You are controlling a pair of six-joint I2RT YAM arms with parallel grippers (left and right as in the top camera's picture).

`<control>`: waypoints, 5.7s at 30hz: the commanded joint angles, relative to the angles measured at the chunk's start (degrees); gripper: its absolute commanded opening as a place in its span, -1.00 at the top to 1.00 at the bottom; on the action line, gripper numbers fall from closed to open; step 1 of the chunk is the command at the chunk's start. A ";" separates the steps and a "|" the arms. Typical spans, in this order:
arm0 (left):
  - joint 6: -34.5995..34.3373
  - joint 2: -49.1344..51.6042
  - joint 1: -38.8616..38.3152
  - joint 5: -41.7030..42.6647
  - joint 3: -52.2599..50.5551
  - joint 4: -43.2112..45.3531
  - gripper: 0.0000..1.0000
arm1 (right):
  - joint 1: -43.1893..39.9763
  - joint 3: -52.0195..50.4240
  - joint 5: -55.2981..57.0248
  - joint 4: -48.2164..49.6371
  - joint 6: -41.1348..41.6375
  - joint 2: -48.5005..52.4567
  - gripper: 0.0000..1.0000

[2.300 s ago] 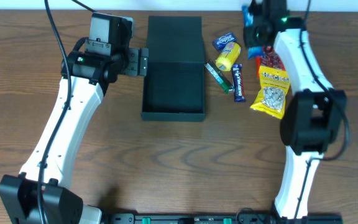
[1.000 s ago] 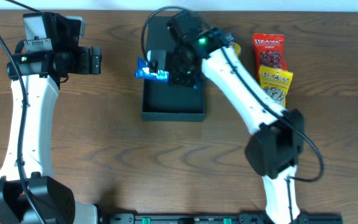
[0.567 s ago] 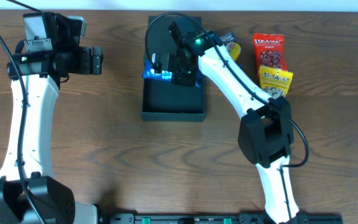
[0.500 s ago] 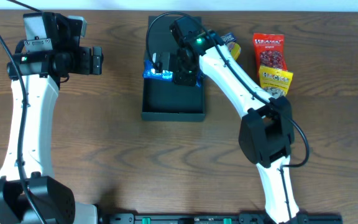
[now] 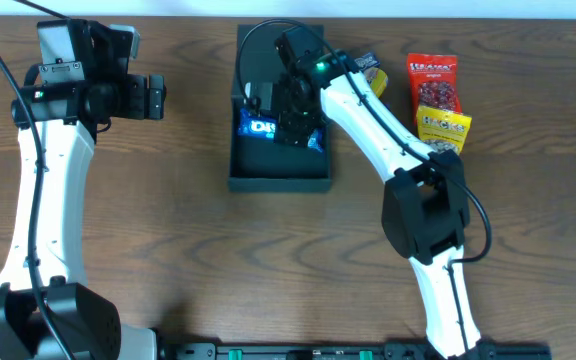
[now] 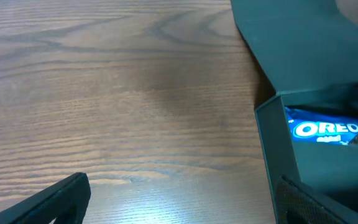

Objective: Pack container
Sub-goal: 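Lower the Oreo pack into the box and open the right gripper, then withdraw the right gripper toward the snack pile, then grasp the yellow Hacks sweets bag with the right gripper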

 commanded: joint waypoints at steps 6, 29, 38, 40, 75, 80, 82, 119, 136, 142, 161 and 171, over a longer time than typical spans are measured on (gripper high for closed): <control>0.55 0.59 0.17 0.37 0.57 0.04 -0.91 | -0.70 0.39 -0.26 0.81 14.16 -1.62 -0.99; 0.33 0.59 0.17 2.97 0.57 -0.24 -0.91 | -0.15 -12.46 11.98 2.80 26.16 -2.36 0.97; 0.33 0.59 0.17 2.97 0.57 -0.22 -0.91 | -0.13 -12.46 16.04 7.32 30.12 -2.36 0.97; 0.33 0.59 0.17 2.97 0.57 -0.22 -0.91 | -0.11 -12.46 16.02 6.80 30.12 -2.36 0.97; -0.33 4.35 0.07 10.86 -0.28 0.11 -0.91 | -13.35 -25.42 -11.21 -1.14 45.40 -15.41 0.97; -0.33 4.35 0.07 10.86 -0.31 0.22 -0.90 | -11.34 -30.47 -11.23 3.08 47.39 -15.41 0.97; -0.33 4.35 0.07 10.86 -0.28 0.22 -0.91 | -11.02 -30.71 -12.44 3.26 47.71 -15.41 0.97; -1.22 4.35 0.07 10.86 -0.31 -0.61 -0.91 | -29.33 -13.05 9.25 -0.02 56.63 -15.41 0.98; -1.22 4.35 0.07 10.86 -0.28 -0.02 -0.91 | -43.08 -29.27 -3.91 1.70 54.88 -15.41 -0.50; -1.22 4.35 0.07 10.86 -0.31 -0.04 -0.91 | -45.24 -36.22 -9.53 6.95 54.29 -15.41 -0.53; -1.22 4.35 0.07 10.86 -0.28 0.00 -0.91 | -45.55 -40.98 -18.69 10.64 54.49 -15.41 0.86; -1.20 4.35 0.07 10.84 -0.31 0.02 -0.91 | -44.28 -33.70 -24.39 2.93 53.44 -22.38 0.97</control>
